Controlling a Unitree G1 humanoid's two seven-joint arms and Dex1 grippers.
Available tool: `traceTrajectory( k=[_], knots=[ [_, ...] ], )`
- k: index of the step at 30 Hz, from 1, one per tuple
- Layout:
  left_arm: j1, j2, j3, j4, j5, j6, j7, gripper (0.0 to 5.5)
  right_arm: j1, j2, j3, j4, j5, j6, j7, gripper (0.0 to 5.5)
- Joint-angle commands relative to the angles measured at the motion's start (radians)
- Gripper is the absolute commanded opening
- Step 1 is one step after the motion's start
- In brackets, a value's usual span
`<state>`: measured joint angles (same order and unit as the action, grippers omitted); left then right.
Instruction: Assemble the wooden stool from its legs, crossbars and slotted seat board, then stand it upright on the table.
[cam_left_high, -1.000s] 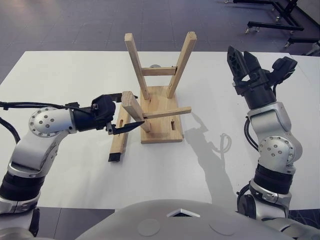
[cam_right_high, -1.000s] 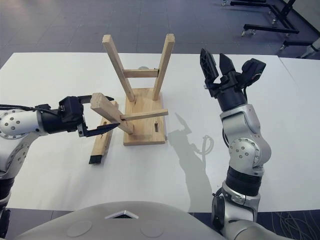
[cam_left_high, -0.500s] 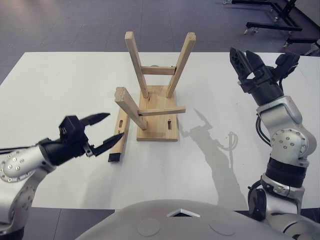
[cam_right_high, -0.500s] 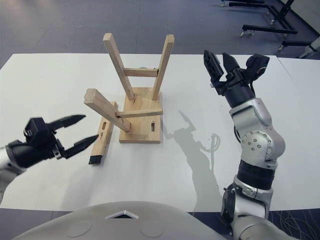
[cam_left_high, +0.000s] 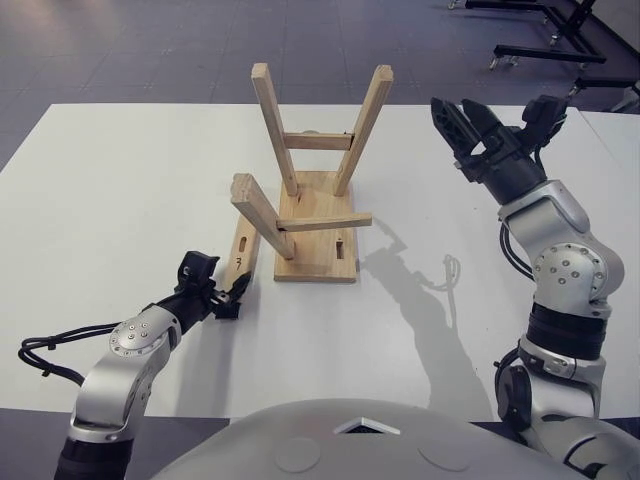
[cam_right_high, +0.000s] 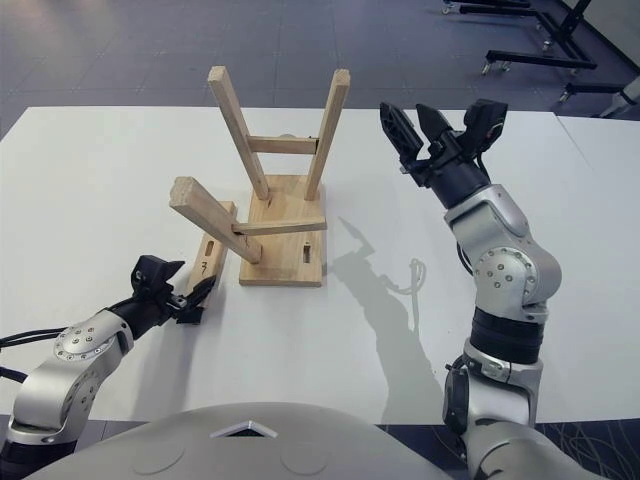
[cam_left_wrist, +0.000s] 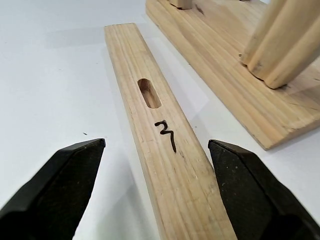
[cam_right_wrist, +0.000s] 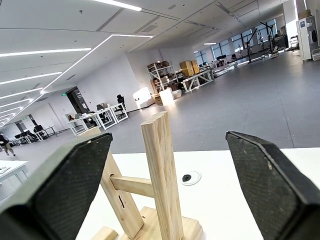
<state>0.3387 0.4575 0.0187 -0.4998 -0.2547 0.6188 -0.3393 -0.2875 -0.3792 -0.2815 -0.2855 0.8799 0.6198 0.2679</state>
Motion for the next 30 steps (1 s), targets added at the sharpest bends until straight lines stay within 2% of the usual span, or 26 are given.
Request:
traceTrajectory(
  k=[1, 6, 12, 25, 30],
  knots=[
    [-0.021, 0.020, -0.019, 0.046, 0.046, 0.073, 0.024, 3.78, 0.032, 0.017, 0.009, -0.036, -0.020, 0.003, -0.018, 4.19],
    [-0.054, 0.067, -0.075, 0.080, 0.096, 0.148, 0.014, 3.78, 0.062, 0.040, 0.021, -0.069, -0.039, -0.008, -0.031, 4.19],
    [-0.070, 0.099, -0.066, 0.128, 0.116, 0.174, 0.010, 3.78, 0.080, 0.056, 0.035, -0.084, -0.071, -0.020, -0.026, 4.19],
    [-0.081, 0.050, -0.015, 0.249, 0.075, 0.059, -0.016, 2.13, 0.062, 0.063, 0.045, -0.065, -0.115, -0.046, -0.001, 4.19],
    [-0.120, 0.011, -0.002, 0.239, 0.056, -0.127, -0.051, 2.06, 0.042, 0.067, 0.037, -0.050, -0.118, -0.063, 0.013, 4.19]
  ],
)
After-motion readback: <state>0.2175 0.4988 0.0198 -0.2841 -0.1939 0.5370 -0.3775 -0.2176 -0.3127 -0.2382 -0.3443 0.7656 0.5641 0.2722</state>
